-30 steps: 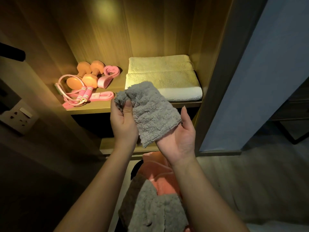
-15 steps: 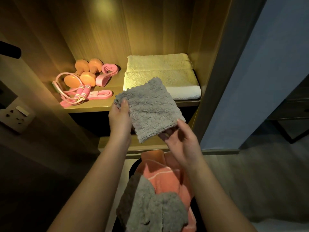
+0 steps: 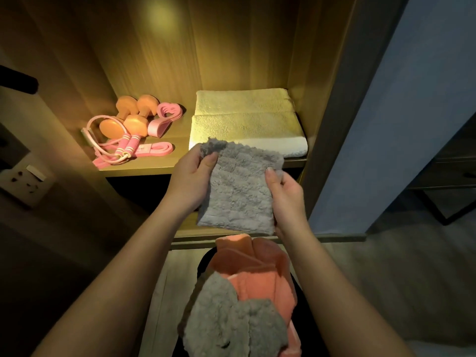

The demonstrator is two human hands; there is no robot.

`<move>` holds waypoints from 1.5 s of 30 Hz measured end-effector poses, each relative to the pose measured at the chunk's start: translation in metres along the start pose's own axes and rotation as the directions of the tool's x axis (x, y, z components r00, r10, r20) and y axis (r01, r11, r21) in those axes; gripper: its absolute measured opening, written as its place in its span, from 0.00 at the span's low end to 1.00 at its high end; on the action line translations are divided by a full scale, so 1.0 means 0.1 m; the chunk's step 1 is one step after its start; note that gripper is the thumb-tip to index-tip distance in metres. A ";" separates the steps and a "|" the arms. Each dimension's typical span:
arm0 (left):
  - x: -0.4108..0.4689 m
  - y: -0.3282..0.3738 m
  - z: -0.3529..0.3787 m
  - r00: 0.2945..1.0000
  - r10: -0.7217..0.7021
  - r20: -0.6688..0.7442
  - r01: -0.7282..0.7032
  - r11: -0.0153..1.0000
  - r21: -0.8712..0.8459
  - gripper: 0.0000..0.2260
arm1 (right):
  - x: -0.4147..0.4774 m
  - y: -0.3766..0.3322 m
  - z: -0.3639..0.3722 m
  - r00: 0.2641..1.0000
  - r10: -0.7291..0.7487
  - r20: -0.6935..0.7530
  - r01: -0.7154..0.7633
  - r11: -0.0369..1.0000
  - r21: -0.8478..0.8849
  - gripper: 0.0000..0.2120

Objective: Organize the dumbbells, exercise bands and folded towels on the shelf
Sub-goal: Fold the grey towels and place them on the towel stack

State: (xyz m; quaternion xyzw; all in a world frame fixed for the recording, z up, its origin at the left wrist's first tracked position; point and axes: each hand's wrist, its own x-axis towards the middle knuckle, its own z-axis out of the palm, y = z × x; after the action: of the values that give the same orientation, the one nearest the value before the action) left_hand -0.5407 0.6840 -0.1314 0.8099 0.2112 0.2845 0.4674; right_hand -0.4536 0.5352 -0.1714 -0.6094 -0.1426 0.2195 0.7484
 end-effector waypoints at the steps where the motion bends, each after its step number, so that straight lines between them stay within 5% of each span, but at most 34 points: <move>1: -0.03 -0.02 0.02 0.999 -0.017 -0.037 0.018 0.999 0.030 0.10 | -0.02 0.01 0.02 0.995 -0.087 -0.055 0.083 0.993 -0.078 0.12; 4: -0.11 0.01 0.07 0.991 -0.133 -0.021 0.131 0.988 -0.079 0.09 | -0.05 0.03 0.03 0.973 -0.201 -0.111 0.181 0.970 -0.165 0.10; 8: -0.22 0.00 0.03 0.889 -0.308 0.340 0.336 0.942 -0.024 0.20 | -0.01 0.05 -0.02 0.961 -0.192 -0.198 0.161 0.973 -0.163 0.11; 11: -0.24 -0.08 -0.01 0.872 -0.301 0.385 0.335 0.942 -0.021 0.11 | 0.00 0.04 -0.13 0.960 -0.211 -0.185 0.180 0.969 -0.172 0.05; 15: -0.18 -0.07 -0.17 0.919 -0.132 0.372 0.161 0.986 -0.047 0.09 | -0.05 0.08 -0.38 0.998 -0.009 0.059 0.013 0.997 -0.074 0.11; 20: -0.11 0.16 -0.34 0.823 0.083 0.562 -0.298 0.905 0.302 0.07 | 0.01 -0.11 -0.60 0.946 0.015 0.323 0.091 0.946 -0.311 0.42; 23: -0.07 0.31 -0.33 0.746 0.101 0.659 -0.456 0.798 0.393 0.08 | 0.05 -0.25 -0.46 0.877 0.116 0.466 0.059 0.937 -0.344 0.30; 26: -0.04 0.34 -0.34 0.727 0.072 0.683 -0.441 0.812 0.383 0.10 | 0.06 -0.24 -0.35 0.892 0.103 0.441 0.066 0.934 -0.351 0.15; 30: -0.04 0.16 -0.40 0.831 -0.068 0.552 -0.141 0.934 0.328 0.19 | 0.02 -0.16 -0.35 0.952 0.049 0.302 0.008 0.983 -0.184 0.13; 33: -0.13 0.00 -0.39 0.838 -0.214 0.503 0.151 0.975 0.163 0.28 | -0.02 -0.13 -0.33 0.964 0.020 0.265 0.011 0.993 -0.113 0.13; 37: -0.32 -0.17 -0.10 0.897 -0.314 0.312 0.404 0.868 -0.289 0.10 | -0.02 -0.10 -0.27 0.985 -0.021 0.168 0.026 0.999 -0.031 0.10; 39: -0.38 -0.20 0.10 0.933 -0.336 0.127 0.359 0.870 -0.337 0.07 | -0.01 -0.04 -0.22 0.990 -0.085 0.112 0.099 0.987 -0.125 0.08; 42: -0.42 -0.21 0.35 0.968 -0.167 -0.186 0.163 0.986 -0.038 0.09 | -0.03 0.06 -0.11 0.961 -0.275 -0.020 0.242 0.877 -0.415 0.03; 45: -0.44 -0.23 0.43 0.946 -0.019 -0.325 0.057 0.993 0.108 0.08 | -0.05 0.13 -0.08 0.907 -0.413 -0.084 0.293 0.760 -0.580 0.07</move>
State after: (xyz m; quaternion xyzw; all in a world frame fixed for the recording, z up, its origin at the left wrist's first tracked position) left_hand -0.5466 0.6408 -0.1802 0.7739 0.3165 0.3916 0.3841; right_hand -0.4555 0.5279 -0.1858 -0.7809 -0.2343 -0.0416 0.5776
